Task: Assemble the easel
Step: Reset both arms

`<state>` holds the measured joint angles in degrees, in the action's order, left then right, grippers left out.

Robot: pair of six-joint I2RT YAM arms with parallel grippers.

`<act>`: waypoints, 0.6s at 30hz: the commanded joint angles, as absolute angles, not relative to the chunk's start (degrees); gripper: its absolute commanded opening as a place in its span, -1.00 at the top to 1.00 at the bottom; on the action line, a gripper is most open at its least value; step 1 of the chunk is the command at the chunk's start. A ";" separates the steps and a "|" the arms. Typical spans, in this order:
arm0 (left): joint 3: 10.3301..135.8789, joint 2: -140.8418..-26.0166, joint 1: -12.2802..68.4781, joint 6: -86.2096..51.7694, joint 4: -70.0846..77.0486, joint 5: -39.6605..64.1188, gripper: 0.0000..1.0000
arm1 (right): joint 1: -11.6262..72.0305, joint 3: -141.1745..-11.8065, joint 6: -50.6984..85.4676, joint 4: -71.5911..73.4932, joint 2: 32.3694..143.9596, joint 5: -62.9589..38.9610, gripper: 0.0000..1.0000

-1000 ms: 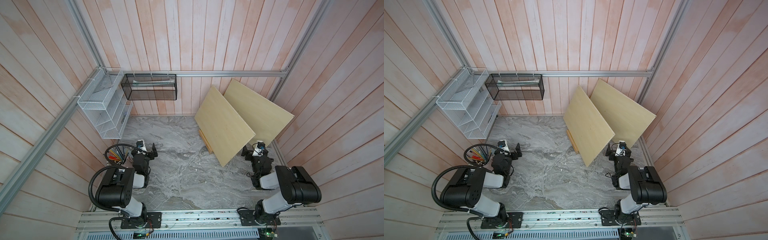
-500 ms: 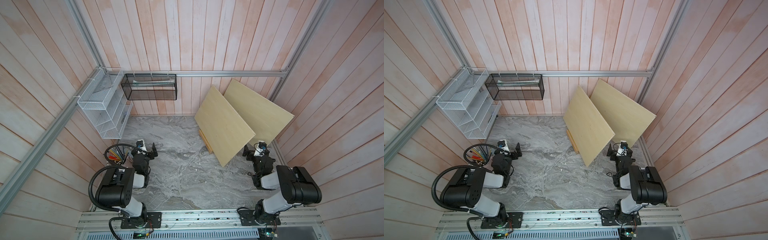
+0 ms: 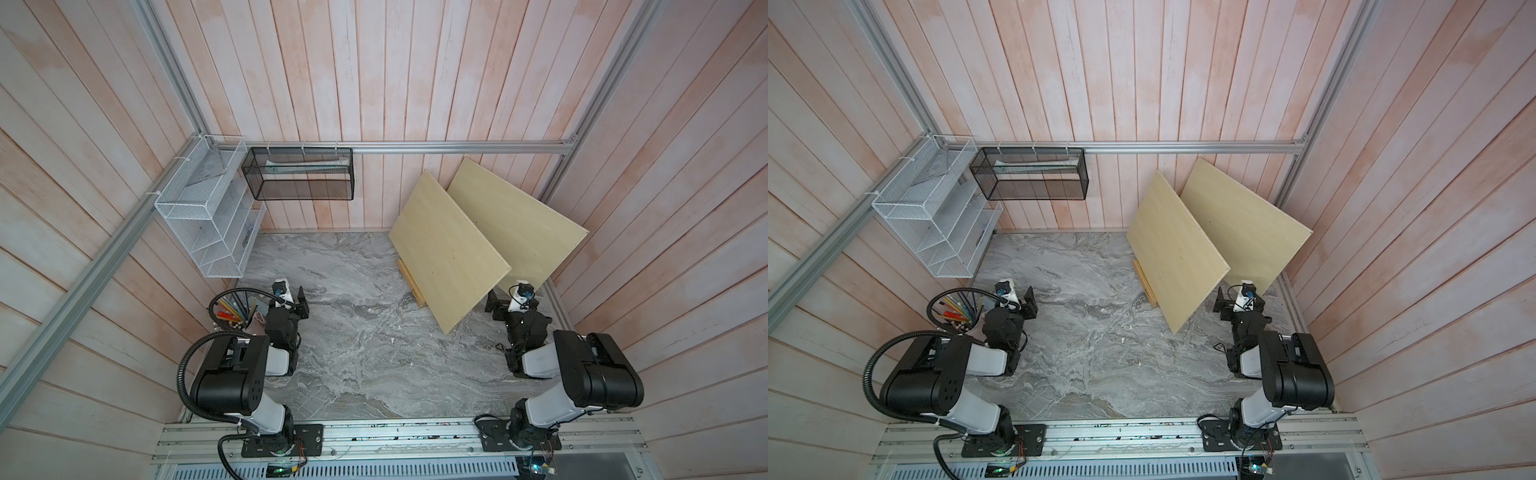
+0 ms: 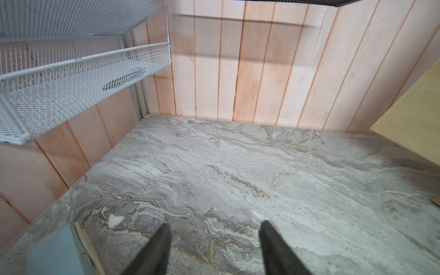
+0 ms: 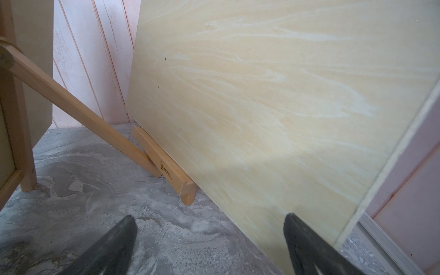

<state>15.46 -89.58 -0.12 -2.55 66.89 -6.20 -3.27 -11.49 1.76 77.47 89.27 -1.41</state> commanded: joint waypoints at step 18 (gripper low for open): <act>14.94 -89.74 -0.09 -1.57 69.09 -6.68 -1.00 | -3.34 -11.89 2.32 77.52 89.82 -1.87 -0.97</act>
<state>15.44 -89.58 -0.10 -2.15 66.92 -6.33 -3.27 -11.49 1.78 77.47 89.27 -1.43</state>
